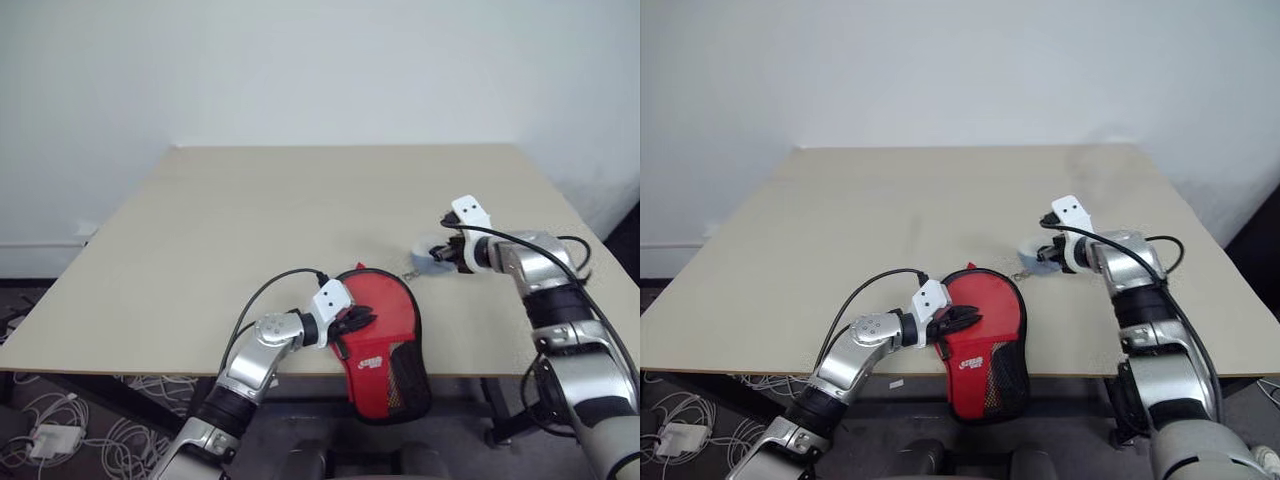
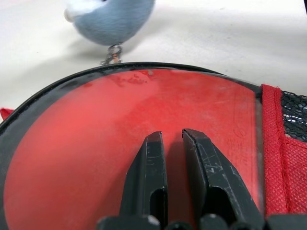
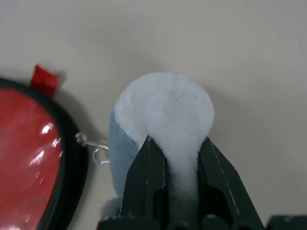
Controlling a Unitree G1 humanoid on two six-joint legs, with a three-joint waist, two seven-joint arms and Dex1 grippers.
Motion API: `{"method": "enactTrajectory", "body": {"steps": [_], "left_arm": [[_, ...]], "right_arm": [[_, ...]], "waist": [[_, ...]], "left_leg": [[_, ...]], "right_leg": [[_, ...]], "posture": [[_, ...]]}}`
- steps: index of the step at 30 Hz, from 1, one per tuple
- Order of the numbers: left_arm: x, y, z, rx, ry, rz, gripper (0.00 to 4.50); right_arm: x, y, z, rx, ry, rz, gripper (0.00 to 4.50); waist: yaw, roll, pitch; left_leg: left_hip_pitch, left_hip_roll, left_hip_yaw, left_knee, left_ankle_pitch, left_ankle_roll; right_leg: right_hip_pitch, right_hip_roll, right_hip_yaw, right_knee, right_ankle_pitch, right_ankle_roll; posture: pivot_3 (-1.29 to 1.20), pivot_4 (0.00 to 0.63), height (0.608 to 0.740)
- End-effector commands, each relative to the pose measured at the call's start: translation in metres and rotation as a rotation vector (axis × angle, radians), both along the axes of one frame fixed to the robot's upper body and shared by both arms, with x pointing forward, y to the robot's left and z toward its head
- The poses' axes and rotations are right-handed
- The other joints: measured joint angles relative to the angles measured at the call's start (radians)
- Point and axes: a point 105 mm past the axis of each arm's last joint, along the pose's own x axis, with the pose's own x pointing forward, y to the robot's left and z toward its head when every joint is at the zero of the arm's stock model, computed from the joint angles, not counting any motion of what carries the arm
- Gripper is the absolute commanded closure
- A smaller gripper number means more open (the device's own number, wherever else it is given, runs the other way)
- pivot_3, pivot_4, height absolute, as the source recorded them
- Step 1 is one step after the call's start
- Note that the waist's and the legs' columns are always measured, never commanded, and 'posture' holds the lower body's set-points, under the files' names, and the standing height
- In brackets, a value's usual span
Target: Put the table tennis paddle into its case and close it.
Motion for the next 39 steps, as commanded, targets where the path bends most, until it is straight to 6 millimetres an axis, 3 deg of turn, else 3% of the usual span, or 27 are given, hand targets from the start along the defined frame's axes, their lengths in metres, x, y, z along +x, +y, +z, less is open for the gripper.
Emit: {"method": "enactTrajectory", "body": {"steps": [1, 15, 19, 26, 39], "left_arm": [[-0.008, 0.01, -0.031, 0.091, 0.089, 0.008, 3.92], [-0.003, 0.011, -0.031, 0.098, 0.086, -0.004, 3.92], [-0.001, 0.012, -0.031, 0.102, 0.085, -0.007, 3.92], [0.0, 0.01, -0.032, 0.106, 0.085, -0.021, 3.92], [0.002, 0.007, -0.033, 0.115, 0.085, -0.045, 3.92]], "right_arm": [[-0.01, -0.015, 0.025, -0.02, -0.055, -0.008, 4.26], [-0.064, -0.038, 0.031, -0.052, -0.013, 0.113, 4.26], [-0.084, -0.044, 0.025, -0.096, 0.028, 0.182, 4.26], [-0.112, -0.046, 0.021, -0.118, 0.063, 0.288, 4.26], [-0.142, -0.044, 0.016, -0.145, 0.097, 0.437, 4.26]], "waist": [[0.002, 0.0, 0.0], [0.024, -0.001, 0.0], [0.029, -0.001, 0.001], [0.037, -0.002, 0.001], [0.041, -0.006, 0.003]], "left_leg": [[0.0, 0.0, 0.0, 0.001, 0.0, 0.0], [-0.003, 0.0, 0.0, 0.004, -0.002, 0.002], [-0.003, 0.0, 0.0, 0.004, -0.003, 0.003], [-0.004, 0.001, 0.0, 0.005, -0.004, 0.005], [-0.004, 0.001, 0.0, 0.006, -0.007, 0.002]], "right_leg": [[0.0, 0.0, 0.0, 0.0, 0.0, 0.0], [0.0, -0.001, -0.001, -0.003, -0.003, 0.004], [0.0, -0.001, -0.001, -0.006, -0.003, 0.005], [0.002, -0.001, -0.002, -0.01, -0.003, 0.005], [0.003, -0.003, -0.003, -0.013, -0.003, 0.005]], "posture": [[0.0, 0.0, 0.734], [0.0, 0.0, 0.734], [0.0, 0.0, 0.734], [0.0, 0.0, 0.734], [0.0, 0.0, 0.734]]}}
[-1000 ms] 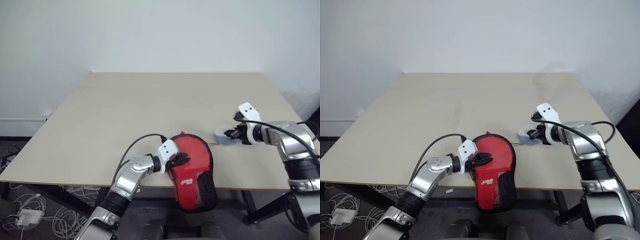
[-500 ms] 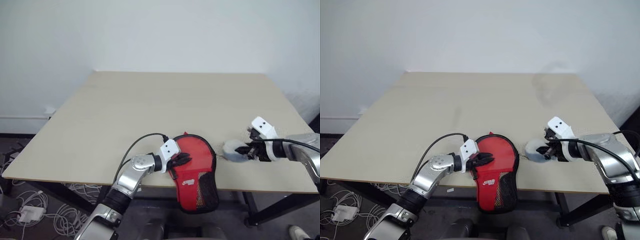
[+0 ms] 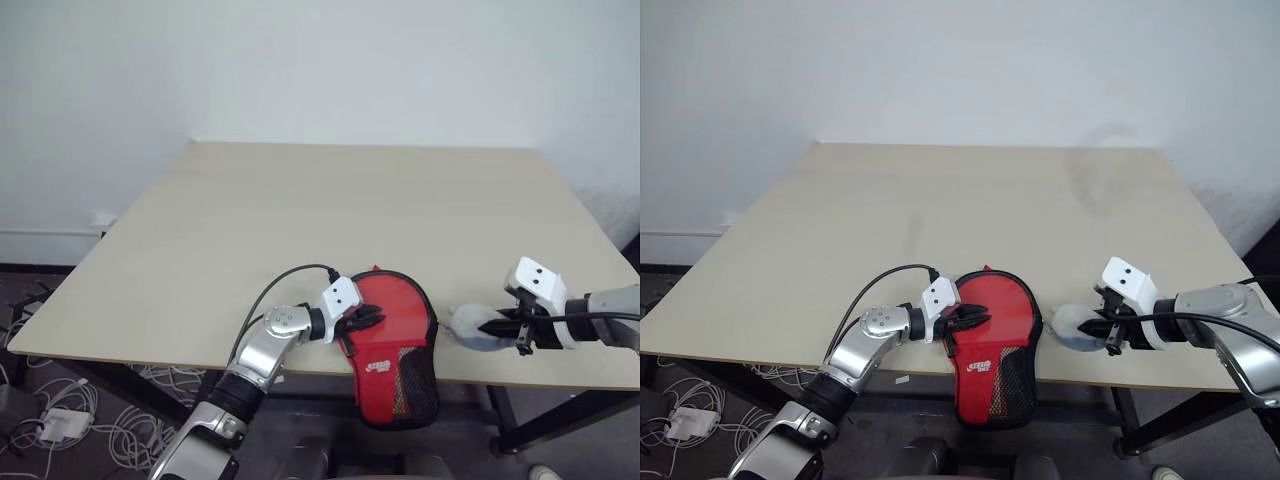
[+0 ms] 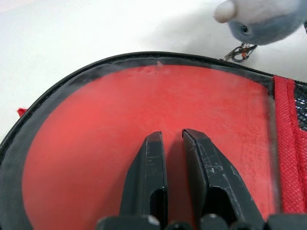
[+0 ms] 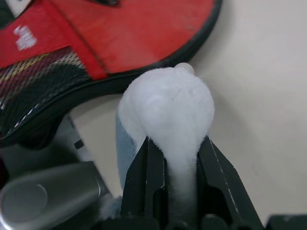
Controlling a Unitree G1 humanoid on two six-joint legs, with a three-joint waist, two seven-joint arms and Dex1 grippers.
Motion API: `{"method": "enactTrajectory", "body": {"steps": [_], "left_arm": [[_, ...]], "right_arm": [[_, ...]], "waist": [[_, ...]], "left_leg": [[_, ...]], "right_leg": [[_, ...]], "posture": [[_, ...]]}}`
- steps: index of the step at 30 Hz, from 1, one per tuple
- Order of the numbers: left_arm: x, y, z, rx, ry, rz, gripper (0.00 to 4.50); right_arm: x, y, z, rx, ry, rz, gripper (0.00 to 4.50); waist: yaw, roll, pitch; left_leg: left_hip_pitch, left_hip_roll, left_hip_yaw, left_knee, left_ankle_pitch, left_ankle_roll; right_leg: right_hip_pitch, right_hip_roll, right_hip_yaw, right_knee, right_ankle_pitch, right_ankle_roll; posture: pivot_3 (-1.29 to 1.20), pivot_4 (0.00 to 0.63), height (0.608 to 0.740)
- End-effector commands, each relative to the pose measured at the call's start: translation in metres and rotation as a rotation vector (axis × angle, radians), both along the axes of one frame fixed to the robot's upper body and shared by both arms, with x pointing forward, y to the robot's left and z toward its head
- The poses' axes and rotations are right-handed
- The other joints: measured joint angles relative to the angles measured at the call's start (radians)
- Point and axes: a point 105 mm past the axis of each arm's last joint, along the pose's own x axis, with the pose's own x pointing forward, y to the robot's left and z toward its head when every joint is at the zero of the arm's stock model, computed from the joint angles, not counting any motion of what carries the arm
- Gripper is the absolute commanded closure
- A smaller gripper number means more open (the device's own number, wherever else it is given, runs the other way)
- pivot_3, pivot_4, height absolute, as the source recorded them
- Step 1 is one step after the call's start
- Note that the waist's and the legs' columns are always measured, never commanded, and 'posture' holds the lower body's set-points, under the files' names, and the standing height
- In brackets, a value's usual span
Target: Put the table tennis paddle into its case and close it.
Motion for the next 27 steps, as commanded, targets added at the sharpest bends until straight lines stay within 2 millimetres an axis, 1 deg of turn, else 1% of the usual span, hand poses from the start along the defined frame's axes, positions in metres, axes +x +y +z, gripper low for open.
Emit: {"method": "enactTrajectory", "body": {"steps": [1, 14, 17, 19, 22, 27], "left_arm": [[-0.004, 0.017, -0.033, 0.112, 0.091, 0.036, 3.92], [-0.004, 0.014, -0.033, 0.127, 0.086, 0.007, 3.92], [-0.004, 0.014, -0.033, 0.131, 0.086, 0.0, 3.92], [-0.004, 0.014, -0.033, 0.133, 0.085, -0.008, 3.92], [-0.005, 0.014, -0.033, 0.136, 0.086, -0.015, 3.92], [-0.005, 0.015, -0.033, 0.142, 0.086, -0.021, 3.92]], "right_arm": [[-0.003, -0.008, 0.009, -0.036, -0.019, 0.012, 4.26], [-0.022, 0.003, -0.003, -0.025, 0.018, 0.17, 4.26], [-0.026, 0.001, -0.005, -0.043, 0.029, 0.213, 4.26], [-0.027, -0.003, -0.007, -0.061, 0.037, 0.236, 4.26], [-0.026, -0.01, -0.008, -0.093, 0.043, 0.27, 4.26], [-0.026, -0.021, -0.005, -0.131, 0.055, 0.338, 4.26]], "waist": [[0.001, 0.0, 0.0], [0.011, -0.002, 0.0], [0.011, -0.002, 0.0], [0.012, -0.002, 0.0], [0.014, -0.002, 0.0], [0.019, -0.001, 0.0]], "left_leg": [[0.0, 0.0, 0.0, 0.0, 0.0, 0.0], [0.0, 0.0, 0.0, 0.0, -0.001, 0.0], [0.0, 0.001, 0.0, 0.0, -0.001, 0.001], [0.0, 0.006, 0.001, 0.0, -0.001, 0.0], [0.0, 0.006, 0.003, 0.0, -0.001, 0.0], [0.0, 0.006, 0.003, 0.001, -0.002, 0.001]], "right_leg": [[0.0, 0.0, 0.0, 0.0, 0.0, 0.0], [0.0, 0.0, 0.0, -0.001, 0.0, 0.0], [0.0, 0.0, 0.0, -0.001, 0.0, 0.0], [0.0, 0.0, 0.0, -0.001, 0.0, 0.0], [0.0, 0.0, 0.0, -0.001, 0.0, 0.0], [0.0, 0.0, 0.0, -0.001, 0.0, 0.0]], "posture": [[0.0, 0.0, 0.734], [0.0, 0.0, 0.734], [0.0, 0.0, 0.734], [0.0, 0.0, 0.734], [0.0, 0.0, 0.734], [0.0, 0.0, 0.734]]}}
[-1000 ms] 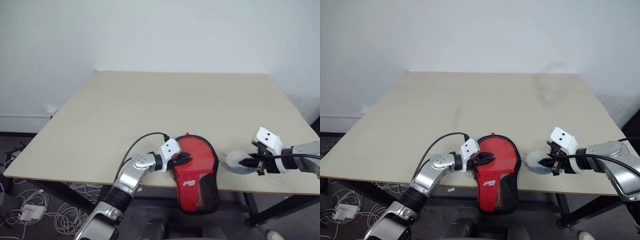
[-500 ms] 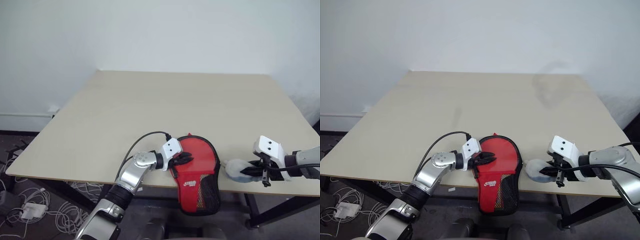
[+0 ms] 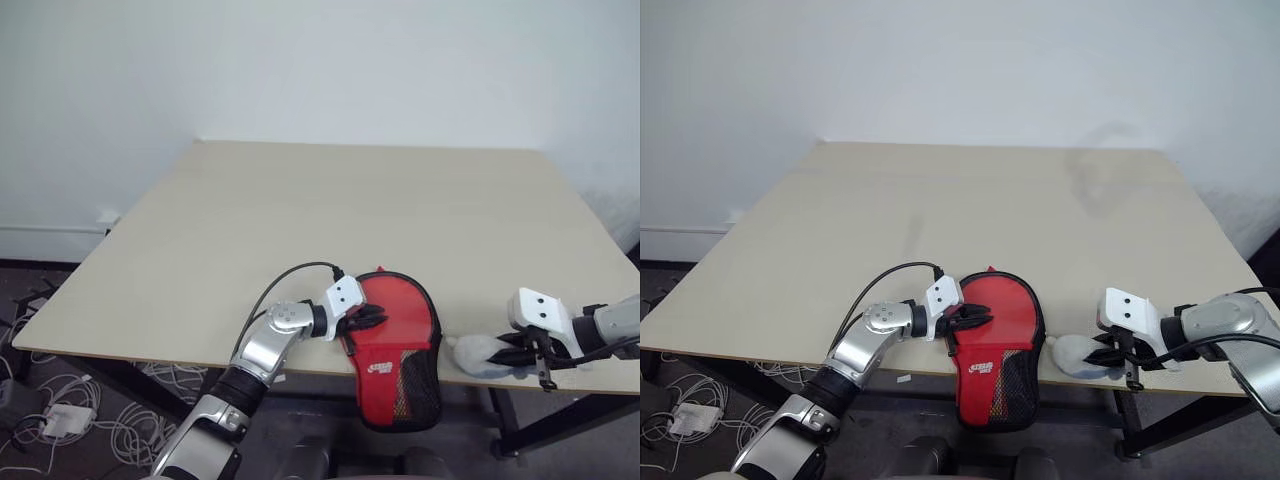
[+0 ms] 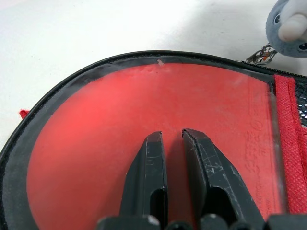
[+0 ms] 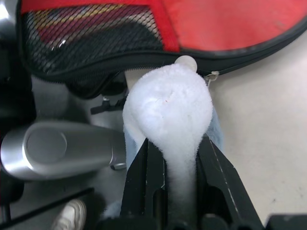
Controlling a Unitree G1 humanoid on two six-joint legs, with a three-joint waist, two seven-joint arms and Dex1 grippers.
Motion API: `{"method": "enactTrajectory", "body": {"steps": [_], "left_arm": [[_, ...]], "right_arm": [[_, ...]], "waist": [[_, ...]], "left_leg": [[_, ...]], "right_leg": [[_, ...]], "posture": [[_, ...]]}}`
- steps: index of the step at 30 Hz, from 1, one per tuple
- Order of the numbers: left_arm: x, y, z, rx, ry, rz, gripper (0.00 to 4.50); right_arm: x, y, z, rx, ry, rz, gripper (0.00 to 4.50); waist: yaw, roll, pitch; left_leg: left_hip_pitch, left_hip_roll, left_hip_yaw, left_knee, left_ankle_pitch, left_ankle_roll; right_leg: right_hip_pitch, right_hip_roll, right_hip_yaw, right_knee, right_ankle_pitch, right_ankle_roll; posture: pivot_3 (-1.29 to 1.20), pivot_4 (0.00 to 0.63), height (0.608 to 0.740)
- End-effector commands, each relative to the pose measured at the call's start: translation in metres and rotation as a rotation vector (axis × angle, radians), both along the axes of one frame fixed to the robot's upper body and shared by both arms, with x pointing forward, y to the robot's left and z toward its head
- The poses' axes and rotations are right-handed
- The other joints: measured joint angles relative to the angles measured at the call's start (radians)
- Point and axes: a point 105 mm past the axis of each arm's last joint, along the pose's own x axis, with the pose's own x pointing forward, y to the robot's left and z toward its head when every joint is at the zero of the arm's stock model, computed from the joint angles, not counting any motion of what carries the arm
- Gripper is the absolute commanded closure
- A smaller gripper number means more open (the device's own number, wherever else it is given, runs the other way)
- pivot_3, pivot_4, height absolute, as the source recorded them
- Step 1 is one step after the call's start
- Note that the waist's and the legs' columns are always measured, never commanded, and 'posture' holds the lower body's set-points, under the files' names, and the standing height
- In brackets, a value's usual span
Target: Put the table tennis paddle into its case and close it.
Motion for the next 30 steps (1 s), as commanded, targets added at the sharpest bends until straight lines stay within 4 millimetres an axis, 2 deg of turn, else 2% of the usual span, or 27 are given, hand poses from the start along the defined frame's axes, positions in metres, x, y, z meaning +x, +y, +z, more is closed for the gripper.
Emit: {"method": "enactTrajectory", "body": {"steps": [1, 6, 14, 18, 23, 26, 30], "left_arm": [[-0.006, 0.019, -0.034, 0.122, 0.086, 0.029, 3.92], [-0.006, 0.02, -0.034, 0.123, 0.086, 0.031, 3.92], [-0.008, 0.02, -0.035, 0.124, 0.087, 0.036, 3.92], [-0.008, 0.021, -0.035, 0.125, 0.087, 0.04, 3.92], [-0.009, 0.021, -0.035, 0.125, 0.087, 0.039, 3.92], [-0.01, 0.021, -0.035, 0.126, 0.087, 0.037, 3.92], [-0.01, 0.021, -0.035, 0.128, 0.087, 0.035, 3.92]], "right_arm": [[0.0, -0.018, 0.006, -0.077, 0.024, 0.034, 4.26], [0.008, -0.018, 0.013, -0.067, 0.009, 0.081, 4.26], [0.074, -0.012, 0.016, -0.068, -0.221, -0.066, 4.26], [0.086, -0.005, 0.016, -0.054, -0.256, -0.09, 4.26], [0.061, 0.015, 0.014, 0.012, -0.165, 0.02, 4.26], [0.03, 0.028, 0.015, 0.056, -0.063, 0.151, 4.26], [0.002, 0.03, 0.012, 0.054, 0.033, 0.268, 4.26]], "waist": [[0.002, 0.0, 0.0], [0.002, 0.0, 0.0], [-0.002, 0.001, 0.0], [-0.002, 0.004, -0.002], [-0.002, 0.004, -0.003], [-0.004, 0.005, -0.003], [-0.007, 0.005, -0.003]], "left_leg": [[0.0, 0.0, 0.0, 0.0, 0.0, 0.0], [0.0, 0.0, 0.0, 0.001, -0.001, 0.0], [0.0, 0.0, 0.002, 0.002, -0.001, -0.001], [0.0, -0.001, 0.002, 0.002, 0.0, 0.0], [0.0, -0.001, 0.001, 0.002, 0.001, 0.003], [0.001, 0.0, 0.001, 0.002, 0.001, 0.002], [0.001, 0.0, 0.0, 0.002, -0.002, -0.001]], "right_leg": [[0.0, 0.0, 0.0, 0.0, 0.0, 0.0], [0.0, 0.0, 0.0, 0.0, 0.0, 0.0], [0.0, 0.002, 0.0, 0.0, 0.001, -0.001], [-0.001, 0.003, 0.001, 0.0, 0.001, -0.001], [0.0, 0.004, 0.001, 0.0, 0.001, -0.001], [-0.001, 0.004, 0.001, 0.0, 0.001, -0.001], [0.0, 0.004, 0.001, 0.001, 0.001, -0.001]], "posture": [[0.0, 0.0, 0.734], [0.0, 0.0, 0.734], [0.0, 0.0, 0.734], [0.0, 0.0, 0.734], [0.0, 0.0, 0.734], [0.0, 0.0, 0.734], [0.0, 0.0, 0.734]]}}
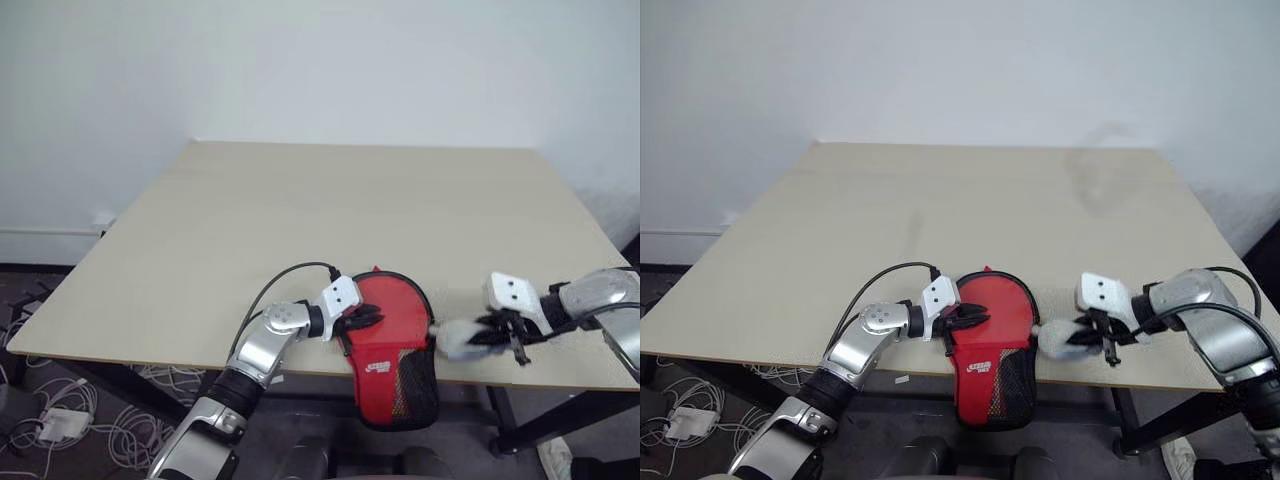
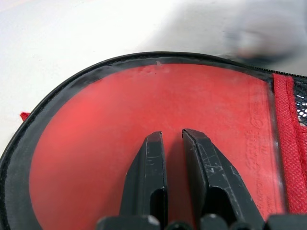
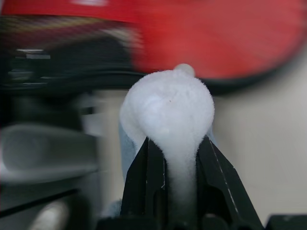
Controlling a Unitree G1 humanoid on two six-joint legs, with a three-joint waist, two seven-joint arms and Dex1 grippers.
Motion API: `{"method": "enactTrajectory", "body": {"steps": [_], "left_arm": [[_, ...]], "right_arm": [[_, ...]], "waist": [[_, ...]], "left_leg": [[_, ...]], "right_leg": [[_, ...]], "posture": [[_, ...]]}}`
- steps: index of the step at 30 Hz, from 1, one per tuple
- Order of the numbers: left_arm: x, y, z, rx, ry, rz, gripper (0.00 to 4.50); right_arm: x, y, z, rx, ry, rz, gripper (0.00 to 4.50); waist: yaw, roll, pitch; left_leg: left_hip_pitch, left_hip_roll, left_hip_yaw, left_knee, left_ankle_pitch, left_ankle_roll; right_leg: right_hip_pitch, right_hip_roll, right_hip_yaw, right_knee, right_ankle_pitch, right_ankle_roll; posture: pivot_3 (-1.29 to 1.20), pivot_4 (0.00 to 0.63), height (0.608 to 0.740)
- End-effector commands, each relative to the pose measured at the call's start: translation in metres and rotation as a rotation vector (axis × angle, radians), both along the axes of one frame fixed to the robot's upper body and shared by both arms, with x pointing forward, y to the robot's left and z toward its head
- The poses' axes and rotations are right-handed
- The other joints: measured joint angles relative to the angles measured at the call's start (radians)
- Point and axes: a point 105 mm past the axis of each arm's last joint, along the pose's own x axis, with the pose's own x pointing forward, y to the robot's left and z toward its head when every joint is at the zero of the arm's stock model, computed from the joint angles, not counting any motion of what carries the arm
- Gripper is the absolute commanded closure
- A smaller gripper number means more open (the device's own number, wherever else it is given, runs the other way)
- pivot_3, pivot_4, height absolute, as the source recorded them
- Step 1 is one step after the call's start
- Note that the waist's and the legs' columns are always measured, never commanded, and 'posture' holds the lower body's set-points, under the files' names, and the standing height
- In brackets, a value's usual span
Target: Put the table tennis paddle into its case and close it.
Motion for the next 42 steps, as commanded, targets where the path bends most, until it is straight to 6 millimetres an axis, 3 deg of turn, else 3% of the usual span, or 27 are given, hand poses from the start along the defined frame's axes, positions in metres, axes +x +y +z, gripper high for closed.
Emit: {"method": "enactTrajectory", "body": {"steps": [1, 9, 19, 25, 28, 33, 42], "left_arm": [[-0.009, 0.016, -0.034, 0.118, 0.094, 0.022, 3.92], [-0.01, 0.017, -0.033, 0.121, 0.095, 0.025, 3.92], [-0.011, 0.022, -0.034, 0.122, 0.098, 0.042, 3.92], [-0.011, 0.022, -0.035, 0.124, 0.099, 0.045, 3.92], [-0.011, 0.022, -0.035, 0.124, 0.099, 0.044, 3.92], [-0.013, 0.018, -0.034, 0.121, 0.1, 0.018, 3.92], [-0.012, 0.007, -0.03, 0.093, 0.109, -0.066, 3.92]], "right_arm": [[-0.02, 0.002, 0.01, -0.012, 0.024, 0.126, 4.26], [-0.031, 0.001, 0.0, -0.067, 0.035, 0.225, 4.26], [-0.071, -0.004, -0.013, -0.116, 0.118, 0.377, 4.26], [-0.076, -0.008, -0.012, -0.127, 0.118, 0.381, 4.26], [-0.073, -0.009, -0.012, -0.131, 0.103, 0.371, 4.26], [-0.052, -0.007, -0.012, -0.13, 0.035, 0.311, 4.26], [-0.015, 0.007, 0.008, -0.043, -0.042, 0.213, 4.26]], "waist": [[0.0, -0.001, 0.0], [-0.001, -0.002, 0.0], [0.008, -0.002, -0.001], [0.011, -0.004, -0.001], [0.014, -0.004, -0.001], [0.015, -0.005, -0.002], [0.015, -0.004, -0.003]], "left_leg": [[0.0, 0.0, 0.0, 0.0, 0.0, 0.0], [0.0, 0.001, 0.001, 0.0, -0.001, 0.0], [0.0, 0.001, 0.0, 0.001, -0.002, 0.0], [-0.001, 0.002, 0.0, 0.001, -0.003, 0.001], [-0.001, 0.002, 0.0, 0.001, -0.003, 0.001], [-0.001, 0.002, 0.001, 0.001, -0.003, 0.001], [0.0, 0.001, 0.001, 0.002, -0.003, 0.001]], "right_leg": [[0.0, 0.0, 0.0, 0.0, 0.0, 0.0], [0.0, 0.0, 0.0, 0.0, 0.0, 0.0], [0.0, -0.001, 0.0, 0.0, 0.0, 0.001], [0.001, -0.002, 0.0, -0.001, -0.001, 0.002], [0.001, -0.002, 0.0, -0.001, -0.002, 0.001], [0.001, -0.002, 0.0, -0.001, -0.002, 0.001], [0.001, -0.001, 0.0, -0.001, -0.001, 0.001]], "posture": [[0.0, 0.0, 0.734], [0.0, 0.0, 0.734], [0.0, 0.0, 0.734], [0.0, 0.0, 0.734], [0.0, 0.0, 0.734], [0.0, 0.0, 0.734], [0.0, 0.0, 0.734]]}}
